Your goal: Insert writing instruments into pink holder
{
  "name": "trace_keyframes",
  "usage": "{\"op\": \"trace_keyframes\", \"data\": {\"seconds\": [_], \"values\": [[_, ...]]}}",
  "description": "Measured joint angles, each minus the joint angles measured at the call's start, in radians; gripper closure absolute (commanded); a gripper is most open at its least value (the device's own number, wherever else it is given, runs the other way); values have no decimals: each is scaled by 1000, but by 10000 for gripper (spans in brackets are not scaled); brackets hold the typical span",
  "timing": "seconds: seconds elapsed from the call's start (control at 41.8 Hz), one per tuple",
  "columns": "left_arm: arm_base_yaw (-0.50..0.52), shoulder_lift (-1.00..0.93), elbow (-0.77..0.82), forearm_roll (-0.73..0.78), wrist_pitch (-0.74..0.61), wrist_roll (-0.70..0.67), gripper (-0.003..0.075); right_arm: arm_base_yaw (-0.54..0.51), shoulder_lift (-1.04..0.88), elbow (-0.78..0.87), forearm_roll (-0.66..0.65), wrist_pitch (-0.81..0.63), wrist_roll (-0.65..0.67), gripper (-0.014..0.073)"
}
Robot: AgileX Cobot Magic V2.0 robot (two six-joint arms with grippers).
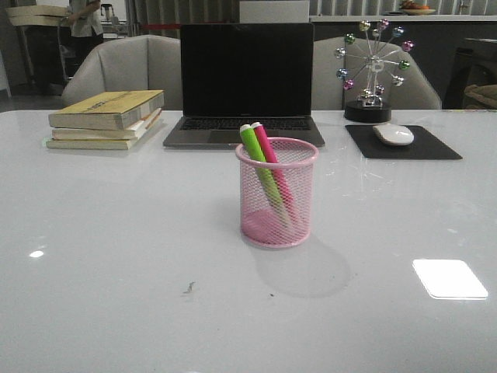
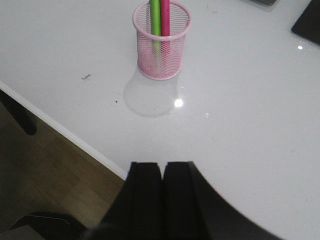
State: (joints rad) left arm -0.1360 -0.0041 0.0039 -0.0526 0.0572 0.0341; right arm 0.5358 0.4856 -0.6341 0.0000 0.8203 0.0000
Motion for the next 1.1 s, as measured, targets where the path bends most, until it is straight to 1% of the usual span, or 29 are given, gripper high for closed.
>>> {"op": "trace_keyframes", "data": {"seconds": [0.239,0.502,0.741,1.099], "values": [[0,0,0,26,-28,-6,629,0,0,0,0,0,0,538],[37,0,0,38,-47,-10,629,0,0,0,0,0,0,538],[38,0,0,40,-50,-49,629,0,0,0,0,0,0,538],[38,0,0,46,-57,-54,629,0,0,0,0,0,0,538]]}}
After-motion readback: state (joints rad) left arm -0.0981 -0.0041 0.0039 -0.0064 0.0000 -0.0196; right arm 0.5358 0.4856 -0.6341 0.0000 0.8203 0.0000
